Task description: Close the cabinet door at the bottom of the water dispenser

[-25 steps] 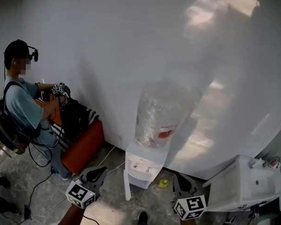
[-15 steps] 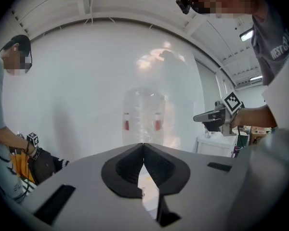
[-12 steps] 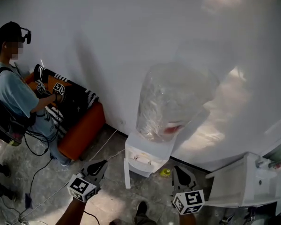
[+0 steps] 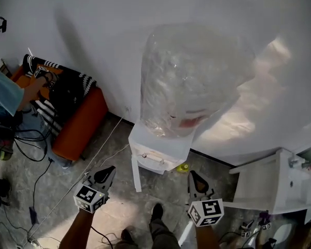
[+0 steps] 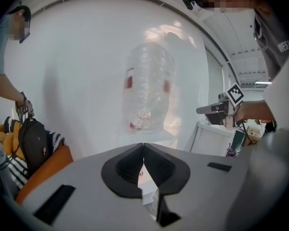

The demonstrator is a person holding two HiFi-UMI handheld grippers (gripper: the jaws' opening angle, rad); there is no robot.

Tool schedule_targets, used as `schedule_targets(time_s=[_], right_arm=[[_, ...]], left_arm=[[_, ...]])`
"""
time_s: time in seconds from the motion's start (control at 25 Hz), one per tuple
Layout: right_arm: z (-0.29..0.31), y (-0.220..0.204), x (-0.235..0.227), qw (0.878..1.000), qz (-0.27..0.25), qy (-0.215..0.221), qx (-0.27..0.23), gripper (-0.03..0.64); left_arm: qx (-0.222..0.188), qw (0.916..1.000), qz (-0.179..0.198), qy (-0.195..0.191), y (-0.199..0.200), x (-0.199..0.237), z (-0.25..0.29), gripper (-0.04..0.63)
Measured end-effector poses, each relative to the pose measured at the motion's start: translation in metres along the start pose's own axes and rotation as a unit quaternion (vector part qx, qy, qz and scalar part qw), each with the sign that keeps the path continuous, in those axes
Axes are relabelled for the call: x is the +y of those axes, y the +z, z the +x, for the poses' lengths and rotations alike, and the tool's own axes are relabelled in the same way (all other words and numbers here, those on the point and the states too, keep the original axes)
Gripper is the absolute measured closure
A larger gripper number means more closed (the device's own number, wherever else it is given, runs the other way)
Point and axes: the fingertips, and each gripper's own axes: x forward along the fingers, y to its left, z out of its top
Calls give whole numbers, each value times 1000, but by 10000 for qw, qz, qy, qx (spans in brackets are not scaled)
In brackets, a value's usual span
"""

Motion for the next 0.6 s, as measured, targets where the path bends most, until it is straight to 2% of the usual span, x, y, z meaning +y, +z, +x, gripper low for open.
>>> schedule_targets(time_s=[0.2,0.6], right_arm=[[17,-42,-15,9994,229,-82,245,586],[46,-134,-28,9953,555,-116,781,586]], left_arm=[[312,9993,-130,-127,-38,-6,27,578],[1105,9930,-388,-137,-152,-2,70,578]])
